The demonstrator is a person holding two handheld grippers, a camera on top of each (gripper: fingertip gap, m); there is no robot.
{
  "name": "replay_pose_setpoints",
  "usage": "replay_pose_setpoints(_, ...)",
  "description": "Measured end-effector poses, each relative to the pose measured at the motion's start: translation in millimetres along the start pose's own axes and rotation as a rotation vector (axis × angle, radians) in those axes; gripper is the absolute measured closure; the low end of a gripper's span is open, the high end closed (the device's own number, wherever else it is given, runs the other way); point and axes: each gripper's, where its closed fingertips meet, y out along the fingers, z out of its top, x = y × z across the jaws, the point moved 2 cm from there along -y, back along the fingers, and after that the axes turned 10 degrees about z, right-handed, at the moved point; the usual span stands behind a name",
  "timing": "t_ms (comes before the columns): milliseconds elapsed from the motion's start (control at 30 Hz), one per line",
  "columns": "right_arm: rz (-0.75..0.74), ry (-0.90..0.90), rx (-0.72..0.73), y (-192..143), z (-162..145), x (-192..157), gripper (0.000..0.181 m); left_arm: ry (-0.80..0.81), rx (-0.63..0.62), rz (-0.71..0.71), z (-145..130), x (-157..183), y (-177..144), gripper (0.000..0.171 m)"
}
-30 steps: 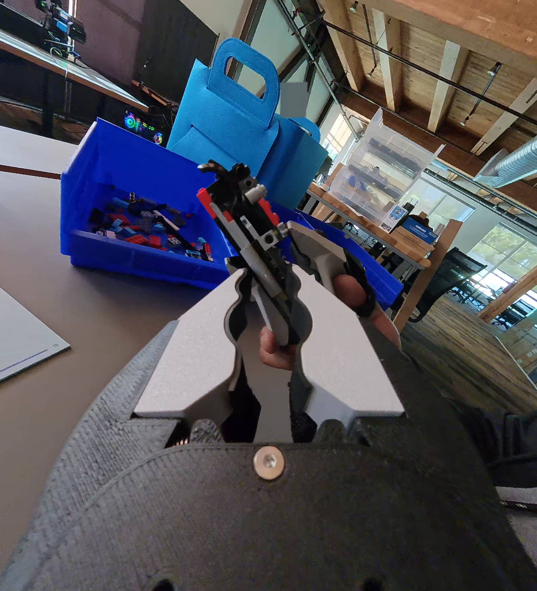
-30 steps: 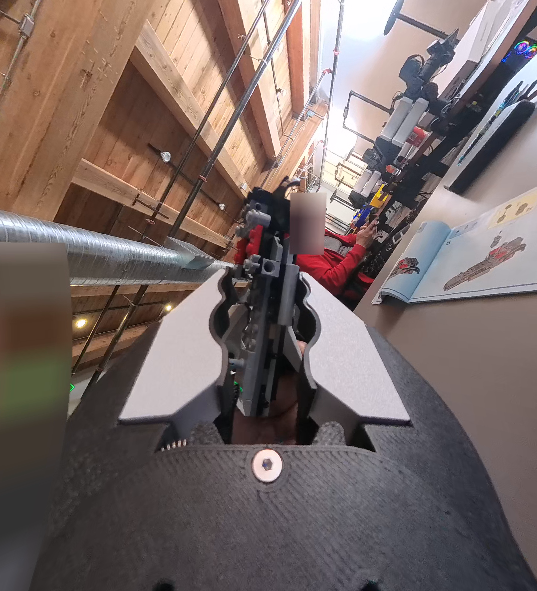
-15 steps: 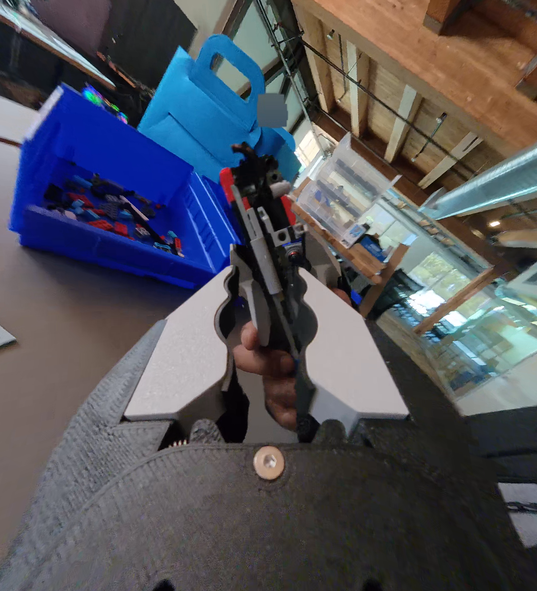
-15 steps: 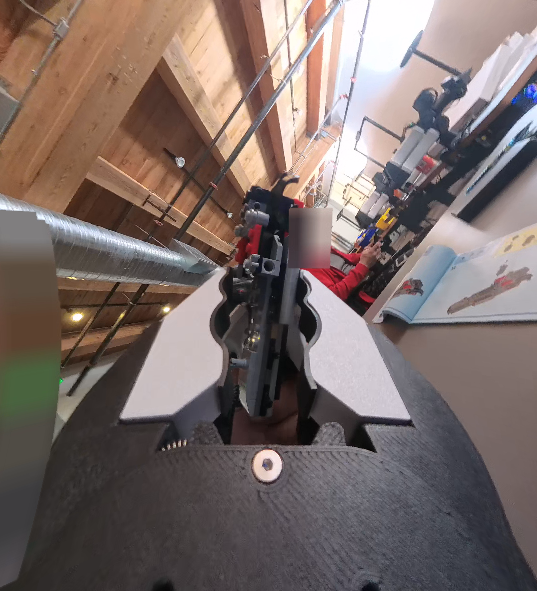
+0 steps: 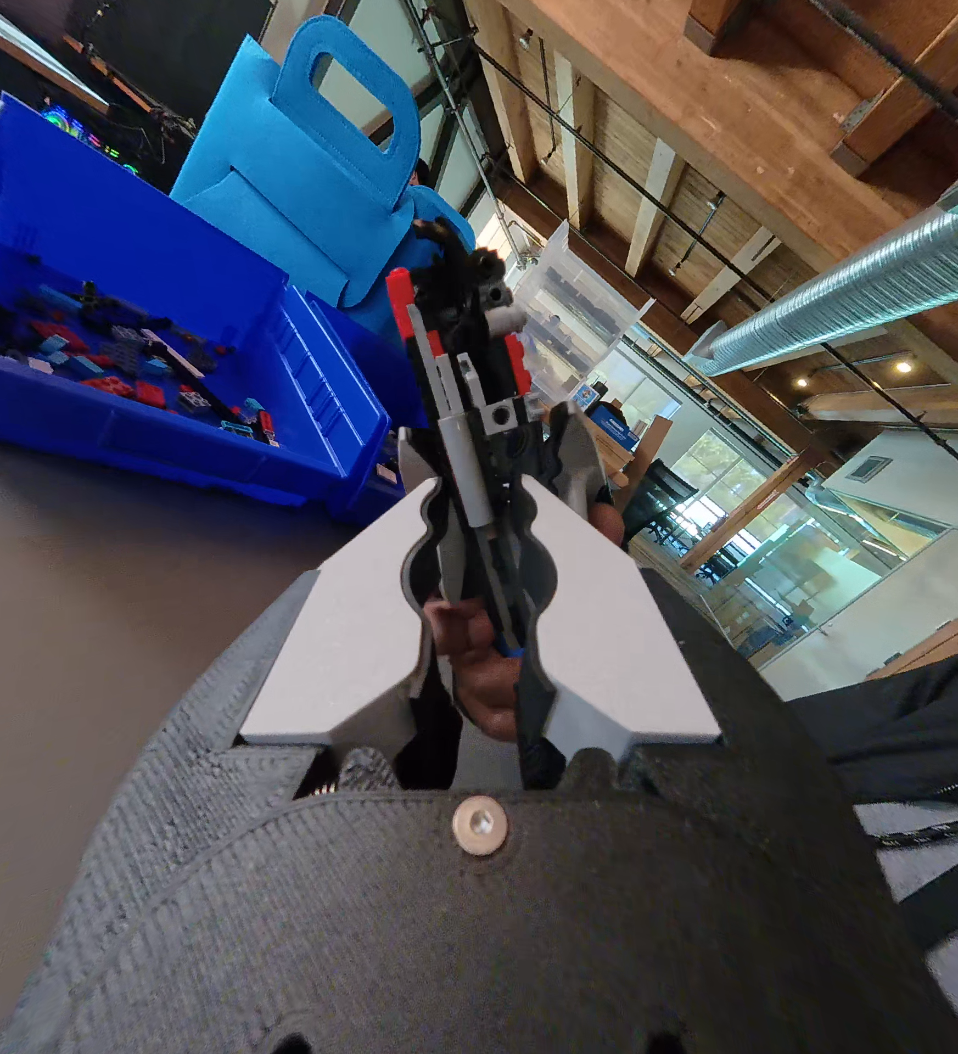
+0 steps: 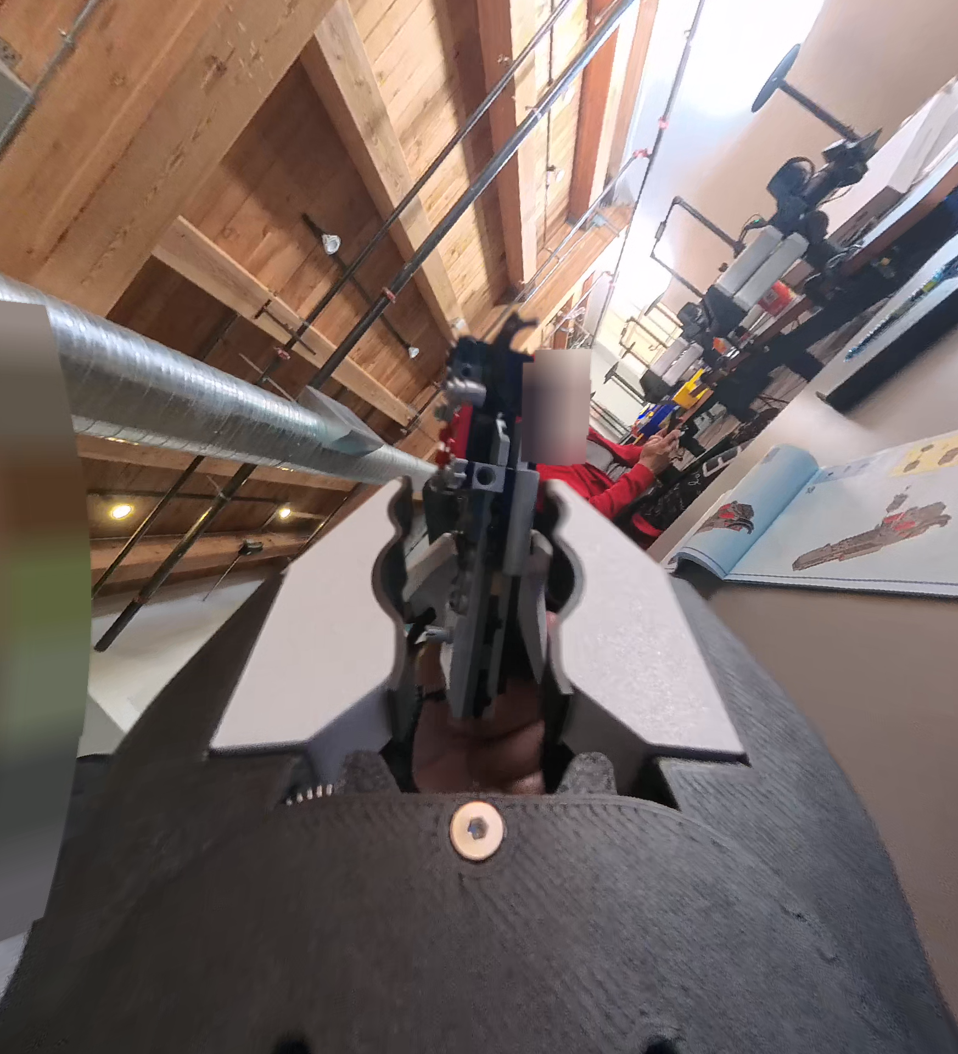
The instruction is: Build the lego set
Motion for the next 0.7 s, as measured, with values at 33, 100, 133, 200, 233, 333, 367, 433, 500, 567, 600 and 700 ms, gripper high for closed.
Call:
replay_pose_setpoints(33,-0.005,-0.004,-0.009,-1.6,1.9,-0.6,0.130,0.011,-0.006,-0.002,0.0,0.5,-0.7,0.150)
replay_pose_setpoints(100,-0.017,-0.020,-0.051,-2.5,2.3,-2.1,0.126,0.051,-0.036,-0.012,-2.6,4.6,-0.5,0.150)
replay_pose_setpoints(133,-0.016,-0.027,-0.072,-1.8,1.9,-3.9,0.125,0.073,-0.048,-0.009,-3.9,6.4,-0.1,0.150)
replay_pose_setpoints(200,-0.016,-0.046,-0.113,-0.2,0.5,-7.3,0.124,0.108,-0.064,-0.001,-5.9,9.4,0.4,0.150)
replay_pose_setpoints(233,-0.019,-0.057,-0.128,0.2,-0.1,-8.2,0.125,0.118,-0.070,0.000,-6.5,11.0,0.5,0.150)
replay_pose_setpoints(333,-0.025,-0.076,-0.167,0.5,-3.6,-8.7,0.132,0.141,-0.084,0.008,-8.1,13.8,0.8,0.150)
replay_pose_setpoints(367,-0.023,-0.075,-0.171,0.4,-4.3,-8.8,0.134,0.156,-0.089,0.015,-8.6,14.1,0.9,0.150)
replay_pose_setpoints(433,-0.003,-0.066,-0.163,-0.2,-4.4,-10.7,0.139,0.193,-0.095,0.034,-9.1,14.6,1.0,0.150)
replay_pose_setpoints(500,0.011,-0.066,-0.162,-1.3,-5.3,-11.5,0.139,0.230,-0.107,0.050,-10.8,15.8,1.3,0.150)
replay_pose_setpoints(567,0.025,-0.053,-0.155,-2.7,-5.4,-11.9,0.140,0.266,-0.115,0.067,-12.0,16.6,1.7,0.150)
replay_pose_setpoints(600,0.030,-0.045,-0.150,-3.2,-5.5,-12.0,0.140,0.278,-0.118,0.072,-12.4,16.8,1.9,0.150)
replay_pose_setpoints(700,0.039,-0.029,-0.139,-4.5,-6.0,-11.9,0.140,0.302,-0.128,0.083,-13.4,17.0,2.1,0.150)
